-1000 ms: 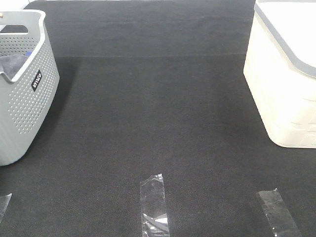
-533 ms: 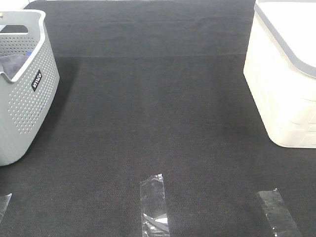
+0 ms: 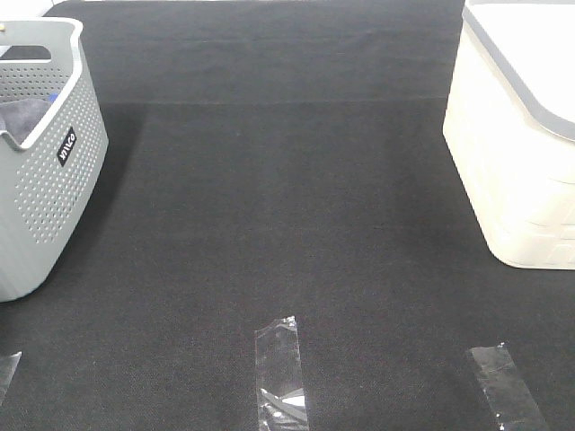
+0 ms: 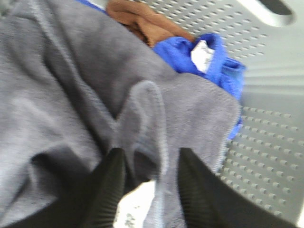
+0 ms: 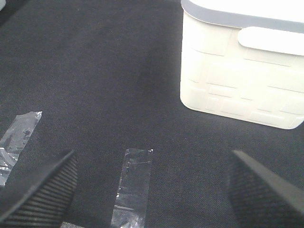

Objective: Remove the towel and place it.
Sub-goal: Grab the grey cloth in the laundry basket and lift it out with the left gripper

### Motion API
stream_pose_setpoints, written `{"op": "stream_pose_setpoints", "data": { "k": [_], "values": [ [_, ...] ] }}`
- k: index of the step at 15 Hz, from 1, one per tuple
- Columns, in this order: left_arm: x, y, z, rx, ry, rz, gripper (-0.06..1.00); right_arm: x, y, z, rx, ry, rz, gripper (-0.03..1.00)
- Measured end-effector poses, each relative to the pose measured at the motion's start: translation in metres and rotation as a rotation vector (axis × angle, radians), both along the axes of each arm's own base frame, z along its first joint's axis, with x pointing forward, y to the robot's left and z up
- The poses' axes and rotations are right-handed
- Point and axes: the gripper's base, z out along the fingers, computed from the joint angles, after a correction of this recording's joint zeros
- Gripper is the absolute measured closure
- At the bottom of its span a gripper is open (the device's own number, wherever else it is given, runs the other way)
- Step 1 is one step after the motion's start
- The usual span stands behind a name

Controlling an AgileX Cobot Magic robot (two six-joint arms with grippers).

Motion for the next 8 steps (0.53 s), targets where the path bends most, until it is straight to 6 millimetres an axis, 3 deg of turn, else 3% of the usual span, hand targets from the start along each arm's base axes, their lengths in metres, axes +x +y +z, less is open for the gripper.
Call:
{"op": "stream_pose_setpoints", "data": {
  "k": [2, 8],
  "values": [
    [0.001, 0.001, 0.0, 0.015, -0.007, 0.003, 0.45, 0.0, 0.0, 0.0, 0.0, 0.0, 0.0, 0.18],
    [0.011, -0.01, -0.007, 0.034, -0.047, -0.009, 0.45, 0.0, 0.0, 0.0, -0.001, 0.0, -0.001, 0.18]
  ]
}}
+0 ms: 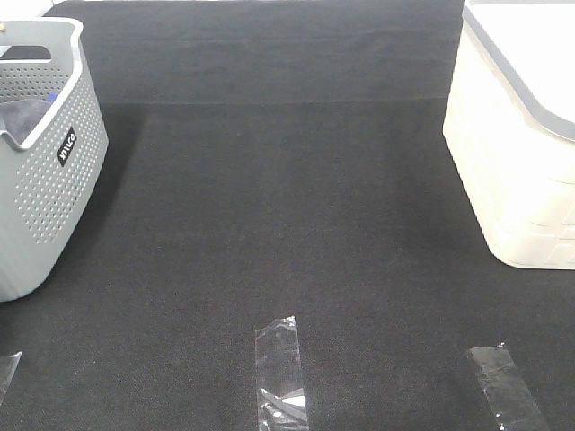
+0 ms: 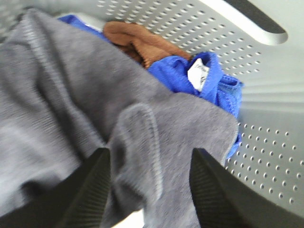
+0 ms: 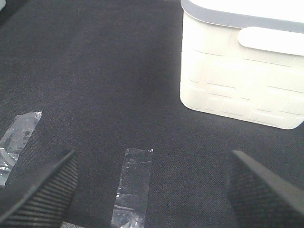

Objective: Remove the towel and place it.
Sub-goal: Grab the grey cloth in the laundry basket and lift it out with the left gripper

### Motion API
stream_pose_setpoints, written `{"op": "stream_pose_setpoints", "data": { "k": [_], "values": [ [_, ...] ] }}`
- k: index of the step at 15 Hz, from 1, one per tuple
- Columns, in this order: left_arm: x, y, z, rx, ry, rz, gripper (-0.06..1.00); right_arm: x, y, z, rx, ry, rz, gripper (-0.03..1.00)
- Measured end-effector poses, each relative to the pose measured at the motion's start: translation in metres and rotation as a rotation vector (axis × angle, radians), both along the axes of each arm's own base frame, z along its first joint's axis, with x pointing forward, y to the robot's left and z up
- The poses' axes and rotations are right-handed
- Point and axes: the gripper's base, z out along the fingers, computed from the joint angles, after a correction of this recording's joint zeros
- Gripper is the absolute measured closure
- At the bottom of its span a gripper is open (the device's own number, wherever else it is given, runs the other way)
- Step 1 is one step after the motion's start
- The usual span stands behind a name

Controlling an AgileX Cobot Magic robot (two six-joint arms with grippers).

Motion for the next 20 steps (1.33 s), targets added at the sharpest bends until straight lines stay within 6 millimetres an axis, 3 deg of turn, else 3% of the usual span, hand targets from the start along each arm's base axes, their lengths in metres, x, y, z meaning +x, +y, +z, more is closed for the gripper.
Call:
{"op": "stream_pose_setpoints", "data": {
  "k": [2, 6, 12, 14, 15, 16, 20],
  "values": [
    [0.0039, -0.0056, -0.0093, -0.004, 0.016, -0.012, 0.46, 0.0, 0.0, 0.0, 0.0, 0.0, 0.0, 0.18],
    [0.0038, -0.0049, -0.0119, 0.015, 0.028, -0.016, 0.66, 0.0, 0.0, 0.0, 0.0, 0.0, 0.0, 0.18],
    [0.0003, -0.0021, -0.0138, 0.054, 0.07, -0.027, 0.57, 0.0, 0.0, 0.0, 0.0, 0.0, 0.0, 0.18],
    [-0.0004, -0.0008, -0.0148, 0.071, 0.08, -0.029, 0.69, 0.0, 0.0, 0.0, 0.0, 0.0, 0.0, 0.18],
    [-0.0011, -0.0008, -0.0151, 0.071, 0.088, -0.031, 0.87, 0.0, 0.0, 0.0, 0.0, 0.0, 0.0, 0.18],
    [-0.0015, -0.0009, -0.0152, 0.07, 0.093, -0.033, 0.93, 0.0, 0.0, 0.0, 0.0, 0.0, 0.0, 0.18],
    [-0.0021, -0.0011, -0.0128, 0.071, 0.089, -0.033, 0.94, 0.0, 0.0, 0.0, 0.0, 0.0, 0.0, 0.18]
  ]
}}
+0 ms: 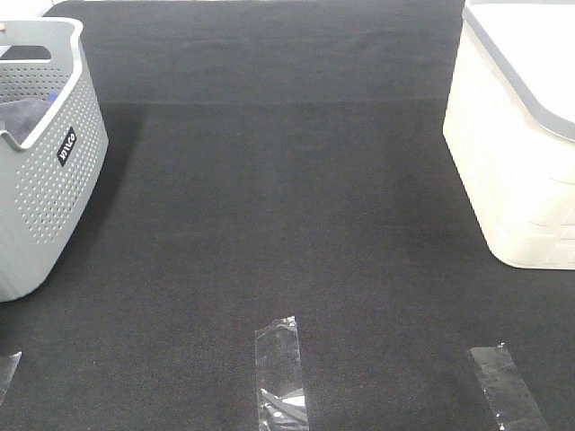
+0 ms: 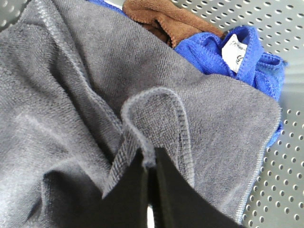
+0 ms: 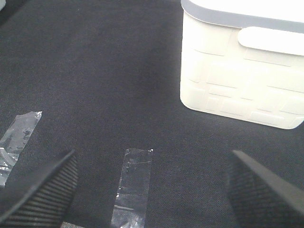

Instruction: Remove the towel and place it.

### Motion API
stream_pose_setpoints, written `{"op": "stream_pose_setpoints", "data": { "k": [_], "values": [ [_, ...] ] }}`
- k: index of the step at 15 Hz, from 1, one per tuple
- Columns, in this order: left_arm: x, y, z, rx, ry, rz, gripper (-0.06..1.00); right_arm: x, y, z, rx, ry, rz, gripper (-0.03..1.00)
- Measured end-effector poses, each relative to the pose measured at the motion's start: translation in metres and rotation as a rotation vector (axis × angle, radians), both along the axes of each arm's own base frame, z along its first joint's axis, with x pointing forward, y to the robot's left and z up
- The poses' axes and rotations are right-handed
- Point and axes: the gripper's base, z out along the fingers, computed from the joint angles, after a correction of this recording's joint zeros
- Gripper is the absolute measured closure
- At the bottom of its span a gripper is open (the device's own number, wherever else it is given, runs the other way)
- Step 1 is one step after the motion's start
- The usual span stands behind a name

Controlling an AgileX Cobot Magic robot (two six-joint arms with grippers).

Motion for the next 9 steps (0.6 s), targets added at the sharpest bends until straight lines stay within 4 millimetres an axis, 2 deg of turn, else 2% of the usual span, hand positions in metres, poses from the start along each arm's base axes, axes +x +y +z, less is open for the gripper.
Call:
{"op": "stream_pose_setpoints", "data": {
  "k": [1, 5, 9],
  "values": [
    [-0.001, 0.0, 0.004, 0.002, -0.008, 0.0, 0.94, 0.0, 0.0, 0.0, 0.0, 0.0, 0.0, 0.18],
    [-0.012, -0.003, 0.046, 0.035, -0.102, -0.016, 0.94, 0.0, 0.0, 0.0, 0.0, 0.0, 0.0, 0.18],
    [-0.018, -0.007, 0.067, 0.035, -0.15, -0.036, 0.94, 0.0, 0.0, 0.0, 0.0, 0.0, 0.0, 0.18]
  ]
}}
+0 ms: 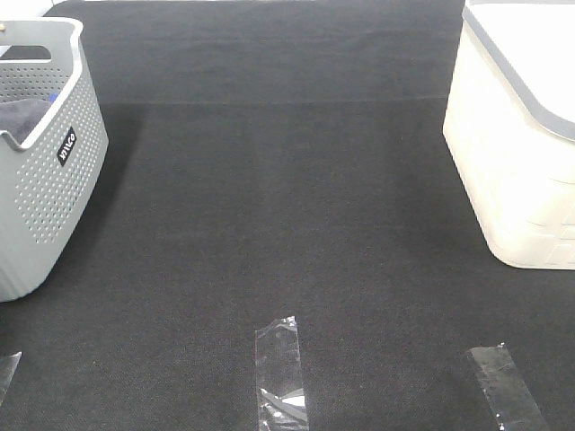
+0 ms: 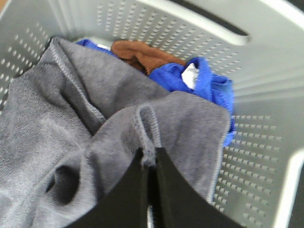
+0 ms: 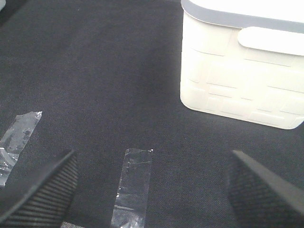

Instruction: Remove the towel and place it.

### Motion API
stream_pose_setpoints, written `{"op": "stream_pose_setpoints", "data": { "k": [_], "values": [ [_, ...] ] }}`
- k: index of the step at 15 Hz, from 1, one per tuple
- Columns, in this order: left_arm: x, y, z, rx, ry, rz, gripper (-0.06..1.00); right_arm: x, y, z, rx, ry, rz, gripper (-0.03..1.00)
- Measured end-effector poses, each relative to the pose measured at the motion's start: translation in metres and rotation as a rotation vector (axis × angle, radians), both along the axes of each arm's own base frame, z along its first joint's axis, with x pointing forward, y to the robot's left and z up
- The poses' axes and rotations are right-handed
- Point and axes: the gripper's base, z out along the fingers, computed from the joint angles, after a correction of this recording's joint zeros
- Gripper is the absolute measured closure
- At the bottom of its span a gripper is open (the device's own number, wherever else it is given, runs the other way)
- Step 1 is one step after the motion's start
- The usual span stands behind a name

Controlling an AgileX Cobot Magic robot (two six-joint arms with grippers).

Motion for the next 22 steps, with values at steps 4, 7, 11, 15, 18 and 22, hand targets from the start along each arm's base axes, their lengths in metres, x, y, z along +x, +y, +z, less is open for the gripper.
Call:
{"op": "stream_pose_setpoints", "data": {
  "k": [4, 7, 11, 15, 18, 22],
  "values": [
    [-0.016, -0.011, 0.043, -0.031, -0.108, -0.043, 0.94, 0.0, 0.0, 0.0, 0.0, 0.0, 0.0, 0.18],
    [-0.034, -0.02, 0.083, -0.049, -0.225, -0.06, 0.94, 0.0, 0.0, 0.0, 0.0, 0.0, 0.0, 0.18],
    [-0.055, -0.037, 0.131, -0.099, -0.408, -0.113, 0.94, 0.0, 0.0, 0.0, 0.0, 0.0, 0.0, 0.18],
    [-0.083, -0.076, 0.185, -0.131, -0.642, -0.204, 0.94, 0.0, 0.002, 0.001, 0.024, 0.002, 0.016, 0.23],
    [-0.095, -0.112, 0.207, -0.159, -0.752, -0.269, 0.94, 0.013, 0.008, 0.009, 0.061, 0.048, 0.059, 0.24],
    [-0.105, -0.165, 0.225, -0.216, -0.884, -0.367, 0.94, 0.038, 0.021, 0.031, 0.101, 0.042, 0.184, 0.3]
  ]
}}
